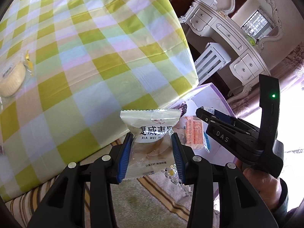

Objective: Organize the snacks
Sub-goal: 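Carry both snacks into the white box and open both tools, then move both open tools back over the snack table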

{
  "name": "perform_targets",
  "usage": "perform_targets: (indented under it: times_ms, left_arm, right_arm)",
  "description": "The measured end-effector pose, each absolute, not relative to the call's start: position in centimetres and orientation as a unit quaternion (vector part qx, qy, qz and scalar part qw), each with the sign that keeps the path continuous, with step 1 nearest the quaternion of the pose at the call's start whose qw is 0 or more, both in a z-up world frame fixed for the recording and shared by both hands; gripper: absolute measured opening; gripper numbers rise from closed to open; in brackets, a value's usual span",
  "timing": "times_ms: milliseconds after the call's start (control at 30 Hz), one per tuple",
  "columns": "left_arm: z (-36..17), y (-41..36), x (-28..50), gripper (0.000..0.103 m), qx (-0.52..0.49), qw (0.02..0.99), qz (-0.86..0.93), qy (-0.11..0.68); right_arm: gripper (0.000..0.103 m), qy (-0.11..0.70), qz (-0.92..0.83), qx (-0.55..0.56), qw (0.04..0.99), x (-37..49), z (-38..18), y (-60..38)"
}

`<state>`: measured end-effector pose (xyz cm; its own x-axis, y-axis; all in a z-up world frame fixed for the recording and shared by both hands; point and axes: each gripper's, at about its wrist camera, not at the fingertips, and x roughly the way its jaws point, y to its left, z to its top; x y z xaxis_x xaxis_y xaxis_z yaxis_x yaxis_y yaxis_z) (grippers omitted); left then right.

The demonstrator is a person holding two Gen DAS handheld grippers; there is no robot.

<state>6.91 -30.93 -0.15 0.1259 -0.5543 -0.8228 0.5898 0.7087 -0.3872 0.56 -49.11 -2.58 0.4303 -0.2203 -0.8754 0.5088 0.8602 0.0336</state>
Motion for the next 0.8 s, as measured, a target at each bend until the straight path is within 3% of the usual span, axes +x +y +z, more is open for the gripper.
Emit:
perform_targets:
  times_ms: [233, 300, 367, 567, 800]
  left_arm:
    - [-0.8, -33.8, 5.9, 0.041, 0.028, 0.722, -0.415, 0.552]
    - [-0.9, -34.1, 5.9, 0.055, 0.026, 0.717, -0.419, 0.556]
    - [-0.9, -33.9, 6.0, 0.061, 0.021, 0.719, -0.418, 0.555]
    - [-0.6, -33.4, 6.1, 0.061, 0.014, 0.727, -0.409, 0.551]
    - [0.3, -31.6, 6.5, 0.061, 0.012, 0.753, -0.387, 0.532]
  right_arm:
    - [0.036, 0.488, -0.253, 0.148, 0.822, -0.2, -3.1, -50.9]
    - [0.044, 0.488, -0.263, 0.146, 0.819, -0.3, -3.2, -51.2]
    - [0.054, 0.485, -0.268, 0.145, 0.819, -0.4, -3.2, -51.3]
    - [0.070, 0.479, -0.253, 0.157, 0.826, -0.3, -2.7, -50.8]
    - [0.075, 0.473, -0.218, 0.173, 0.836, 0.6, -1.8, -49.1]
